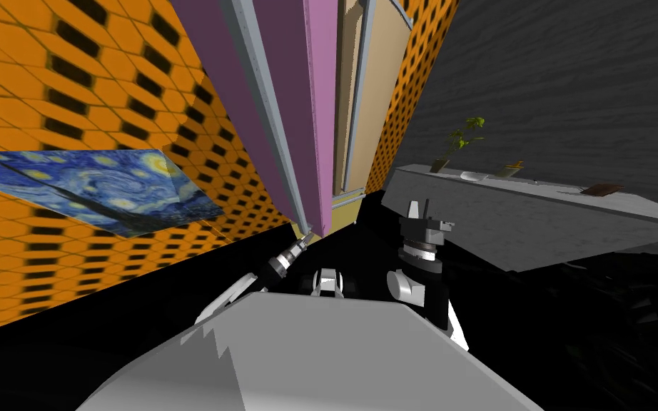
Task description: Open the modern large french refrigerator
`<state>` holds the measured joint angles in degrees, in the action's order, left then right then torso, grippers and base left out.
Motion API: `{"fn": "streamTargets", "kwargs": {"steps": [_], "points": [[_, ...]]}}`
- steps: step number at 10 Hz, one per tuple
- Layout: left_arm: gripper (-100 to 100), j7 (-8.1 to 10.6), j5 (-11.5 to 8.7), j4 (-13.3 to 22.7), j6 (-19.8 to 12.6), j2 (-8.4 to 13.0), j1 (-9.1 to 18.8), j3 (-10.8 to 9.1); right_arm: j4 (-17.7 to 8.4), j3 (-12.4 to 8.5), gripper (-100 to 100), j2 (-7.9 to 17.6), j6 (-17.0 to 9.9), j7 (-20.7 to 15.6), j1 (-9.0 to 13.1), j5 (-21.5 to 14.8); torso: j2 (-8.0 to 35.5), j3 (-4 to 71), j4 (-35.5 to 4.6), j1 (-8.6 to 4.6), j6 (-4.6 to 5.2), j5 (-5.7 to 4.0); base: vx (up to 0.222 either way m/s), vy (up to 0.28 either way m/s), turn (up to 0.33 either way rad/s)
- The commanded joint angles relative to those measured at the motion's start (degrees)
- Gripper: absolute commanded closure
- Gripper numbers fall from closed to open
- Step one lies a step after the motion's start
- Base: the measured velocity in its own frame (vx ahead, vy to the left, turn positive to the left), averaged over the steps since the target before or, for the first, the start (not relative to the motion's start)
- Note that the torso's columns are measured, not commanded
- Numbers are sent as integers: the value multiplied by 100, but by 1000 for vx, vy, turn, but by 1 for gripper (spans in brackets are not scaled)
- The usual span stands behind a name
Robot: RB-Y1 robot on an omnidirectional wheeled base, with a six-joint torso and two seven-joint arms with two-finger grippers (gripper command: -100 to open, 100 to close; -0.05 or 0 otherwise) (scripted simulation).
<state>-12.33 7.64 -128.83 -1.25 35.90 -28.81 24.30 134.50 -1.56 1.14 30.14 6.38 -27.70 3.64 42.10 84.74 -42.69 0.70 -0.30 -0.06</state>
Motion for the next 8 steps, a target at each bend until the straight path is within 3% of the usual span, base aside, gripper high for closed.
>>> {"fn": "streamTargets", "kwargs": {"steps": [1, 3, 4, 5, 8], "points": [[-100, 3, -29, -391, -134, 164, -82, -140, 0, 0, 0, 0, 0, 0, 0, 0, 0, 4, -11, -4, -4, -7, 23, 5, 56], [-100, 3, -29, -407, -134, 164, -82, -140, 0, 0, 0, 0, 0, 0, 0, 0, -10, 12, -16, -17, 6, -12, 7, 1, 12], [-100, 38, -55, -275, -137, 199, -191, -17, 0, 0, 0, 0, 0, 0, 0, 0, -3, 11, -21, -25, 7, -16, -7, -6, -5], [0, 41, -57, -281, -144, 204, -206, -5, 0, 0, 0, 0, 0, 0, 0, 0, 5, -2, 8, -42, 18, -5, -6, -5, -3], [0, 43, -59, -275, -146, 206, -213, 9, 0, 0, 0, 0, 0, 0, 0, 0, 16, -15, 39, -69, 29, 4, 0, 0, 0]]}}
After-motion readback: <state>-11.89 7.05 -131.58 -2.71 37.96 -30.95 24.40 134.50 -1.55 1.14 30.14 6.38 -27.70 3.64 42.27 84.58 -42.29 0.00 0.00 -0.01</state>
